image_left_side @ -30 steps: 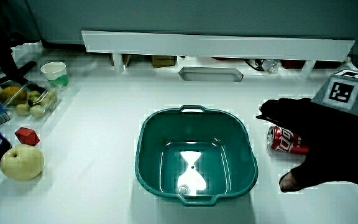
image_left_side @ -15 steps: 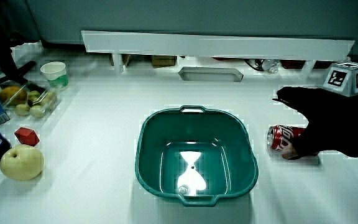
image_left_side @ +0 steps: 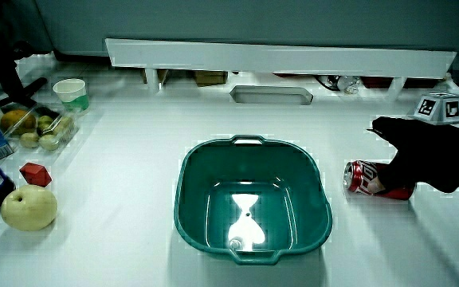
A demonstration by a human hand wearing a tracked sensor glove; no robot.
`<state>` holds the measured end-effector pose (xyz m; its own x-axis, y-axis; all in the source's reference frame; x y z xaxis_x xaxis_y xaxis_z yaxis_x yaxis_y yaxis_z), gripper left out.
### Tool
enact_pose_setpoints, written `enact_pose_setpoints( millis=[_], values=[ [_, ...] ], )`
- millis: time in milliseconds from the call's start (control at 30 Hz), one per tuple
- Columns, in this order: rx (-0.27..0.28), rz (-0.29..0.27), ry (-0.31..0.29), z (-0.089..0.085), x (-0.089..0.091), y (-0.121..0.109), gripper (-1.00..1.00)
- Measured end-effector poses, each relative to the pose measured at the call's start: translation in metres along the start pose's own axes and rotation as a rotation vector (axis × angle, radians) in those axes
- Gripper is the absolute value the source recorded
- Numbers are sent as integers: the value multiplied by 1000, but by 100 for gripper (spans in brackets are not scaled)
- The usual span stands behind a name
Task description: Pick cola from desk
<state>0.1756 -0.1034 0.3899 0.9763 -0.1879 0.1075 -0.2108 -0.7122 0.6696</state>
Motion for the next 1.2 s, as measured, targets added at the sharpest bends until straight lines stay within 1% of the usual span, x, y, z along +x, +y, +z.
enact_pose_setpoints(
  millis=[33, 67, 100, 167, 200, 233, 300, 333, 367, 433, 500, 567, 600, 667, 700, 733, 767, 800, 833, 867, 900, 933, 1033, 1067, 1133, 1167, 1200],
  values=[
    [0, -2, -7, -2, 1, 2, 0],
    [-4, -23, -17, -5, 3, 5, 0],
    [-21, -22, -19, -8, 5, 9, 0],
    [-36, -57, -35, -15, 10, 17, 0],
    [-43, -62, -44, -16, 10, 18, 0],
    [-39, -72, -44, -19, 13, 20, 0],
    [-60, -80, -47, -22, 15, 24, 0],
    [-70, -96, -57, -25, 19, 28, 0],
    [-72, -98, -47, -25, 19, 28, 0],
    [-75, -124, -70, -30, 23, 33, 0],
    [-87, -115, -64, -31, 24, 35, 0],
    [-95, -128, -74, -35, 26, 38, 0],
    [-111, -136, -79, -37, 27, 40, 0],
    [-104, -137, -87, -38, 26, 41, 0],
    [-117, -150, -91, -41, 28, 44, 0],
    [-103, -155, -98, -40, 27, 43, 0],
    [-116, -145, -101, -41, 26, 43, 0],
    [-117, -152, -107, -42, 27, 44, 0],
    [-102, -158, -100, -42, 28, 44, 0],
    [-120, -148, -97, -42, 28, 44, 0],
    [-116, -157, -103, -43, 29, 45, 0],
    [-114, -152, -99, -43, 28, 44, 0],
    [-120, -159, -113, -44, 30, 47, 0],
    [-112, -142, -98, -43, 29, 46, 3],
    [-118, -131, -91, -43, 29, 47, 10],
    [-93, -122, -95, -42, 29, 45, 14],
    [-86, -147, -92, -43, 32, 48, 17]
  ],
)
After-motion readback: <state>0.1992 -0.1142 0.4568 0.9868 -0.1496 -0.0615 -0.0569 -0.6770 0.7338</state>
